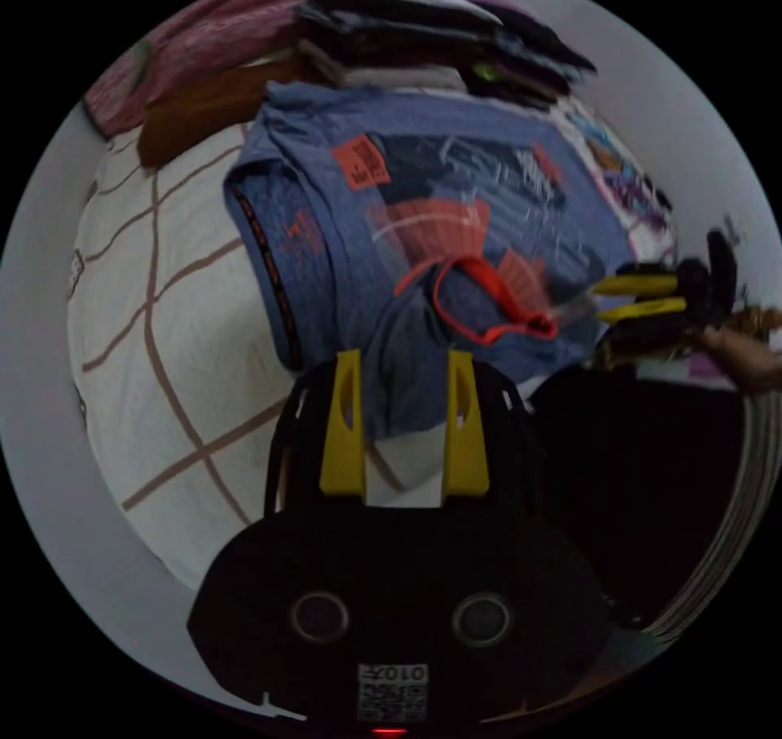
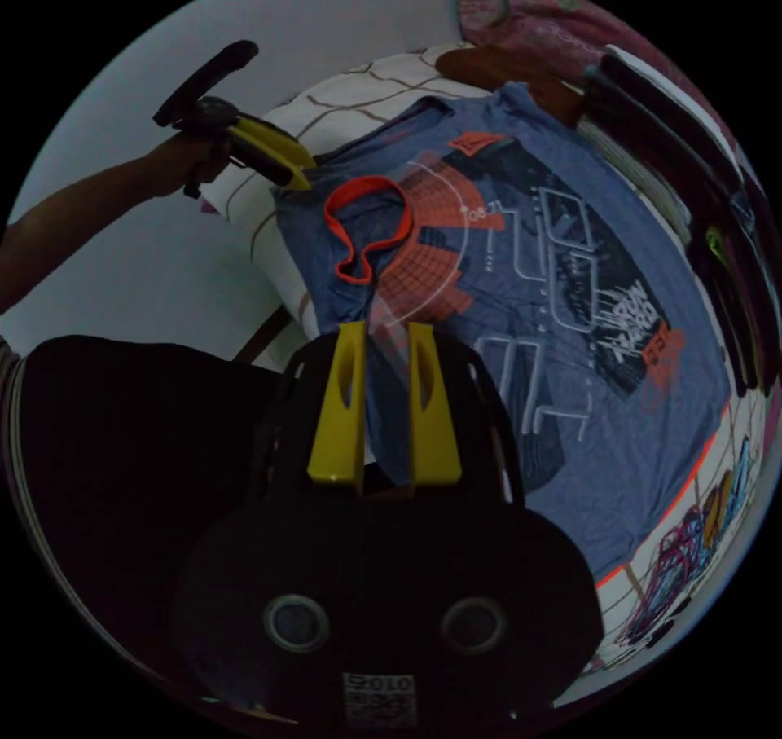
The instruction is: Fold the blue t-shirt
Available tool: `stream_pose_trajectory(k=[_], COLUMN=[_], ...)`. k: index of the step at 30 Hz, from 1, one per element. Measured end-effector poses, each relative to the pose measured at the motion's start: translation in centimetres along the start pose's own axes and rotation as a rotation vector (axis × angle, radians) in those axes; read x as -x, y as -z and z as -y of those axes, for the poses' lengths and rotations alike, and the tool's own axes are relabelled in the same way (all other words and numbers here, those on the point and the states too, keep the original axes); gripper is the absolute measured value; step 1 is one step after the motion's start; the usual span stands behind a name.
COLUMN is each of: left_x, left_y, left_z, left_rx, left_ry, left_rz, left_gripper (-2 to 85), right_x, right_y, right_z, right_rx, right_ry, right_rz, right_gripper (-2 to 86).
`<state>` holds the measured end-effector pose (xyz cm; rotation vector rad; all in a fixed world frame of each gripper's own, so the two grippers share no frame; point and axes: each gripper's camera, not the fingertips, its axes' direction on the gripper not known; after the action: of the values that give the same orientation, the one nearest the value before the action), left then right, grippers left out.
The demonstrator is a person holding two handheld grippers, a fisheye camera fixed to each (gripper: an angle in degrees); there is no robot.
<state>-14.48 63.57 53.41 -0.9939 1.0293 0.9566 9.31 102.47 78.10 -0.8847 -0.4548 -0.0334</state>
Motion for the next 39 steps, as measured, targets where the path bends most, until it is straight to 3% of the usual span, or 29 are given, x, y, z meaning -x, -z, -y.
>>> stream_pose_trajectory(k=[3, 13, 19, 21, 26, 32, 39], left_x=[-1.3, -2.9, -3.1, -3.2, -4.1, -5.5, -4.4], left_y=[-0.9, 1.0, 2.0, 2.0, 3.4, 3.7, 6.0], left_z=[1.1, 4.0, 6.9, 7.7, 9.6, 12.4, 15.5], left_rx=[0.106, 0.082, 0.102, 0.119, 0.082, 0.138, 0.214], left_ry=[-0.079, -0.040, -0.027, -0.031, -0.067, -0.197, -0.265], left_rz=[0.046, 0.052, 0.047, 0.041, 0.059, 0.079, -0.030], left_gripper=[15.3, 15.0, 14.5, 14.3, 13.1, 9.3, 1.7], right_x=[0.6, 0.8, -5.6, -7.1, -7.0, -5.0, -4.0], right_y=[-2.3, -6.1, -4.6, -6.1, -6.0, -8.2, -10.6], right_z=[1.6, 5.3, 3.7, 3.3, 2.7, 2.0, 3.5], right_rx=[0.040, 0.090, -0.005, 0.061, 0.036, 0.095, 0.155], right_ry=[0.026, 0.071, -0.216, -0.221, -0.203, -0.162, -0.144], right_rz=[0.027, 0.021, 0.106, 0.197, 0.150, 0.194, 0.187], right_gripper=[8.3, 5.2, 5.3, 6.5, 9.4, 8.6, 4.0])
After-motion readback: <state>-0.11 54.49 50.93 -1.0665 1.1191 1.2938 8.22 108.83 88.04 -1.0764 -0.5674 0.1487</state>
